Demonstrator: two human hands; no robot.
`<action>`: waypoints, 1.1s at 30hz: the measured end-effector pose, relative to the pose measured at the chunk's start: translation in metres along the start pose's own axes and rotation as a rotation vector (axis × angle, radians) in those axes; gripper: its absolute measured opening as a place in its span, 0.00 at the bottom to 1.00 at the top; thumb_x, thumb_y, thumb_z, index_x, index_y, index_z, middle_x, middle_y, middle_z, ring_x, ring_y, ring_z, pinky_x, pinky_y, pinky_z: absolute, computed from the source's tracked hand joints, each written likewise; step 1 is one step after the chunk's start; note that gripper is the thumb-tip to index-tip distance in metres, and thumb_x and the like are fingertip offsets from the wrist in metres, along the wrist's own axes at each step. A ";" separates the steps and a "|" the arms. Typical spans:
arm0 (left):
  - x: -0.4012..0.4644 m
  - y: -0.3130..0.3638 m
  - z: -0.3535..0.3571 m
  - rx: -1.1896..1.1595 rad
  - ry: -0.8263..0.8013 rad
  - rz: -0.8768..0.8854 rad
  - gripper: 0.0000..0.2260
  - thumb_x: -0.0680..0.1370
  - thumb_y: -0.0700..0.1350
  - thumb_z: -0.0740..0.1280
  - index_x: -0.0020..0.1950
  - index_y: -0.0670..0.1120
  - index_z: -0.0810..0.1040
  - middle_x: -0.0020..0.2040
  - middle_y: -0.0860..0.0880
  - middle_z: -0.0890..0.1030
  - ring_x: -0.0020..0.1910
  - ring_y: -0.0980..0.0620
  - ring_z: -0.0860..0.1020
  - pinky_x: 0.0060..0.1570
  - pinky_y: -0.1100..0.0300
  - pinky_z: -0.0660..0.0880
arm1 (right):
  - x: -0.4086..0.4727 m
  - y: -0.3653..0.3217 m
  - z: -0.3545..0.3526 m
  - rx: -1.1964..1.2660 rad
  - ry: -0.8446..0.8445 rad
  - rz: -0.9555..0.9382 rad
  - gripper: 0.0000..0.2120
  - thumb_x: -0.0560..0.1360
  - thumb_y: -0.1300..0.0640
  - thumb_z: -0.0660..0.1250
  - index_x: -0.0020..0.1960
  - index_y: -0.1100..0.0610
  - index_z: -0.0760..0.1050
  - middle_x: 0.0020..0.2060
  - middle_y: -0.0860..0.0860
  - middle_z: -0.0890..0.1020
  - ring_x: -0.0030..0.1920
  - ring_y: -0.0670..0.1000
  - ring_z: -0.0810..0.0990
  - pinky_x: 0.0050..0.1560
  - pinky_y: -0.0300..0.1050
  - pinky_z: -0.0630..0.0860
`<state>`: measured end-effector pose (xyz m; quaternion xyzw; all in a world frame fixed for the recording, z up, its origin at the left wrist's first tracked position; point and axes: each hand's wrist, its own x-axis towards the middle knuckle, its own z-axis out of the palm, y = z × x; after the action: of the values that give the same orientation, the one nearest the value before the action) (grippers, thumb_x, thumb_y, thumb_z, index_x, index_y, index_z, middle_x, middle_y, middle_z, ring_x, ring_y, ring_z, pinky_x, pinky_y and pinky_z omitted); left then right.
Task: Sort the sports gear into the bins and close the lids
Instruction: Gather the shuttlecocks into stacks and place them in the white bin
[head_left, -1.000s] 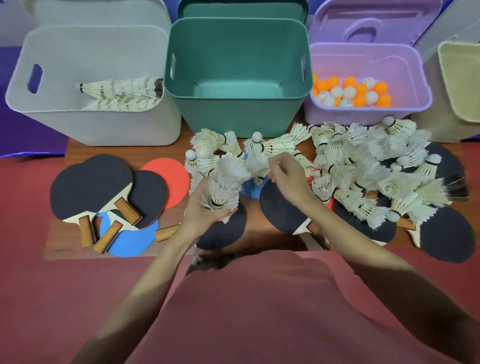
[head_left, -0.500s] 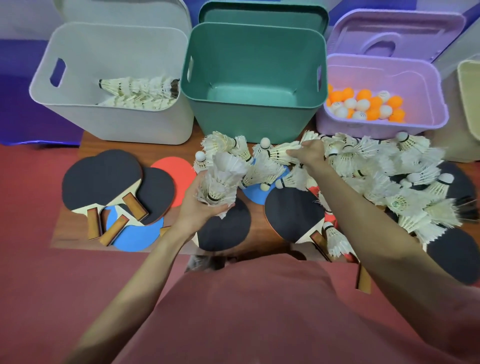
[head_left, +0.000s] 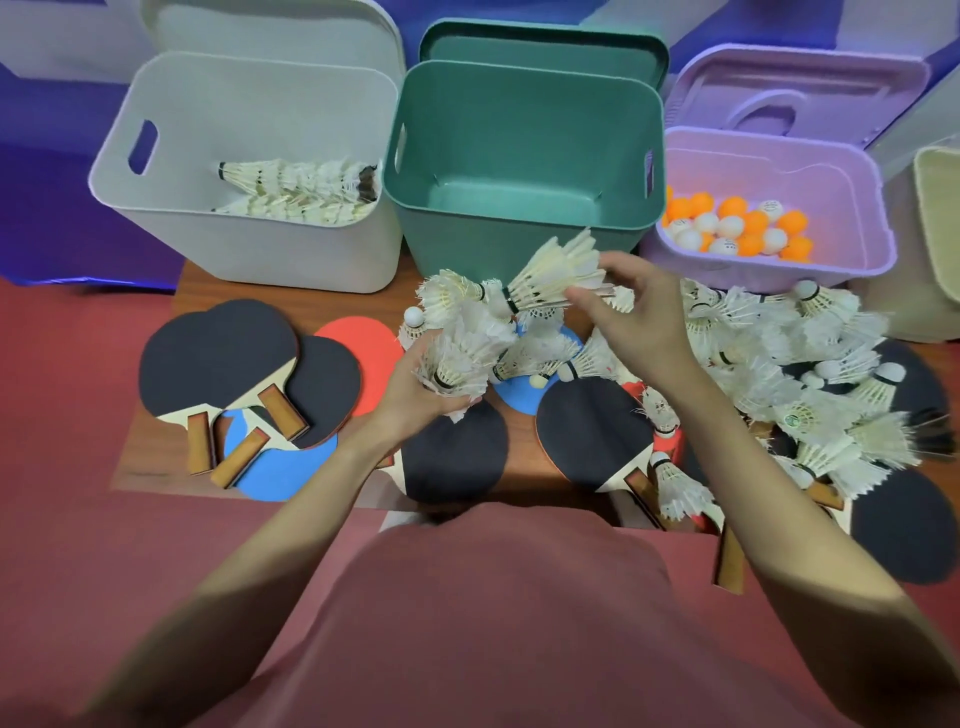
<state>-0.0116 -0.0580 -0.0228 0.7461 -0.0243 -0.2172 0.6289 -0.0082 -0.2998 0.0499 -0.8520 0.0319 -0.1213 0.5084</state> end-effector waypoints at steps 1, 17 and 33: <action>0.003 0.002 0.001 0.011 -0.008 0.009 0.29 0.67 0.29 0.75 0.64 0.42 0.70 0.57 0.45 0.79 0.53 0.58 0.78 0.51 0.65 0.76 | 0.000 -0.003 0.002 -0.033 -0.043 -0.015 0.09 0.70 0.60 0.73 0.49 0.63 0.80 0.42 0.54 0.83 0.40 0.40 0.77 0.46 0.33 0.73; 0.011 0.020 -0.005 -0.086 -0.051 0.069 0.29 0.66 0.29 0.76 0.60 0.52 0.72 0.56 0.52 0.81 0.56 0.57 0.79 0.53 0.63 0.76 | -0.002 -0.030 0.012 0.126 -0.101 -0.002 0.06 0.73 0.58 0.71 0.50 0.55 0.80 0.42 0.49 0.83 0.44 0.41 0.79 0.50 0.34 0.74; 0.021 0.018 -0.017 -0.090 -0.130 0.076 0.32 0.64 0.35 0.77 0.65 0.45 0.71 0.61 0.44 0.79 0.61 0.47 0.77 0.61 0.52 0.75 | -0.019 0.116 0.023 -0.362 0.006 0.639 0.16 0.74 0.66 0.64 0.61 0.69 0.71 0.54 0.64 0.78 0.55 0.62 0.77 0.54 0.48 0.71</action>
<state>0.0178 -0.0527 -0.0103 0.6998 -0.0836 -0.2422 0.6668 -0.0135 -0.3328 -0.0651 -0.8748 0.3187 0.0487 0.3617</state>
